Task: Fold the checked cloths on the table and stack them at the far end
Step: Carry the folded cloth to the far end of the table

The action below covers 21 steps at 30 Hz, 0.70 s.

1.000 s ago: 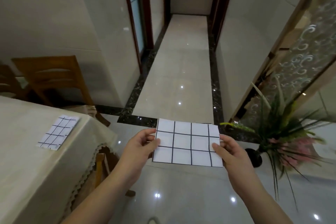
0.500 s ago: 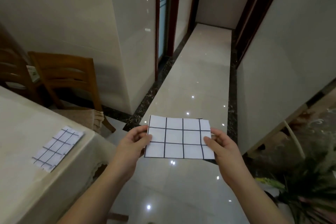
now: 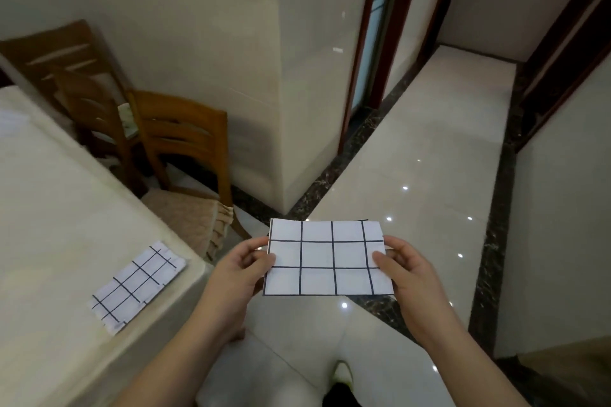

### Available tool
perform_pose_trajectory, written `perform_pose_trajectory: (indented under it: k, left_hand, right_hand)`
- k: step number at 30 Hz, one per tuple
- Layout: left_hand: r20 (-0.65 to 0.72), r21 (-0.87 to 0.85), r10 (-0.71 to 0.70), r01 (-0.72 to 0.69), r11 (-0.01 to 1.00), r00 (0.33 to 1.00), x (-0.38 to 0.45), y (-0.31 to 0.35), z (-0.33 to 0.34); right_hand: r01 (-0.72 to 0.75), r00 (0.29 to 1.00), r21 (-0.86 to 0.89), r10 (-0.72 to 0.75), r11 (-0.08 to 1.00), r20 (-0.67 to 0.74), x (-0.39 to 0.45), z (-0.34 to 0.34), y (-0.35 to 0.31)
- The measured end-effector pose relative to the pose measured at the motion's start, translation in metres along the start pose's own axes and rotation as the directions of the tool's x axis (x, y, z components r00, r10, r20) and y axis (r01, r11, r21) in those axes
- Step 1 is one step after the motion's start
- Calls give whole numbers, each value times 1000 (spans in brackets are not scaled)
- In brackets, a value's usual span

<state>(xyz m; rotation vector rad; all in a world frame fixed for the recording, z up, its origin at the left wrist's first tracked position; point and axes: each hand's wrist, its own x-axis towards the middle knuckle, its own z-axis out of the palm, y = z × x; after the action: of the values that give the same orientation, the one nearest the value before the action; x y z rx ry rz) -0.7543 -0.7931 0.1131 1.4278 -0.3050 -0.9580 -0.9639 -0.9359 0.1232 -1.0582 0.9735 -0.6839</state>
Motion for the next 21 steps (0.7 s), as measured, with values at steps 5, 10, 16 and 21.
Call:
perform_pose_trajectory:
  k: [5, 10, 16, 21]
  left_hand:
    - [-167, -6, 12, -13, 1000, 986, 36, 9, -1]
    - [-339, -17, 1, -7, 1000, 941, 52, 18, -9]
    - [-555, -83, -13, -40, 996, 832, 48, 23, -35]
    - [-683, -143, -41, -79, 987, 730, 40, 19, -76]
  right_hand:
    - [-54, 986, -70, 64, 996, 152, 74, 22, -7]
    - [-95, 942, -149, 138, 984, 306, 136, 52, -16]
    - [-81, 846, -254, 202, 964, 494, 173, 113, -10]
    - [-72, 751, -346, 279, 935, 598, 187, 177, 7]
